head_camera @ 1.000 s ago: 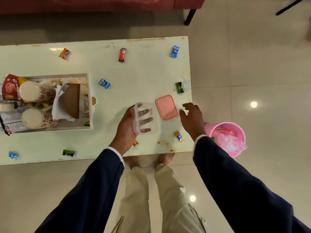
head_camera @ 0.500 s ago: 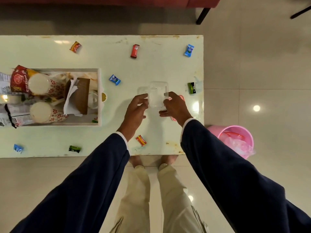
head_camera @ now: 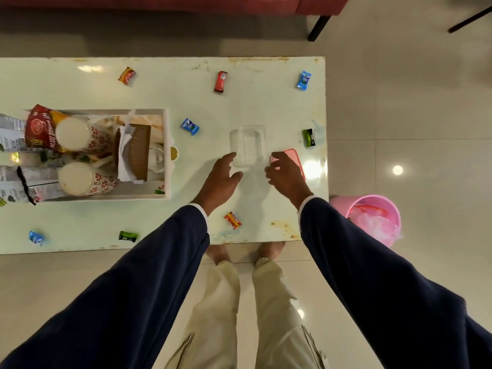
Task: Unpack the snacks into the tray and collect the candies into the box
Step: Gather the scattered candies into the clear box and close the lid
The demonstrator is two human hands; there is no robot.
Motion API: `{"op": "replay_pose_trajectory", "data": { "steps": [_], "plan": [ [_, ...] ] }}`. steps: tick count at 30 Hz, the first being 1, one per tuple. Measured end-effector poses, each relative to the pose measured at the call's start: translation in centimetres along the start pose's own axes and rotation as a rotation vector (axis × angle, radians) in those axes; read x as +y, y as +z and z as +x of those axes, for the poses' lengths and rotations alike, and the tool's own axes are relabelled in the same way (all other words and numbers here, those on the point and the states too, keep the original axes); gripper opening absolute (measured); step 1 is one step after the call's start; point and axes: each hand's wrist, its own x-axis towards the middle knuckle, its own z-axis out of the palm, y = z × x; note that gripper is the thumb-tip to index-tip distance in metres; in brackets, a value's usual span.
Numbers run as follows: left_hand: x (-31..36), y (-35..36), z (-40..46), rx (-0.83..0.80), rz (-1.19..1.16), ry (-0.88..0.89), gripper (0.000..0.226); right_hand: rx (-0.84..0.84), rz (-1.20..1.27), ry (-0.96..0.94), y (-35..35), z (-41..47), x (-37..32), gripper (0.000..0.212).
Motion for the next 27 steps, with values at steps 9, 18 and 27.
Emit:
{"op": "replay_pose_trajectory", "data": {
  "steps": [9,18,27],
  "plan": [
    [2.2,-5.0,-12.9,0.062,1.039,0.417,0.074,-0.001,-0.931,-0.556,0.4,-14.0,-3.0,0.087],
    [3.2,-9.2,-27.8,0.250,1.103,0.243,0.077,0.054,-1.153,-0.863,0.8,-25.0,-9.7,0.093],
    [0.8,-15.5,-40.9,0.617,0.951,0.009,0.078,-0.015,-1.260,-1.262,6.8,-33.9,-17.0,0.091]
  ]
}}
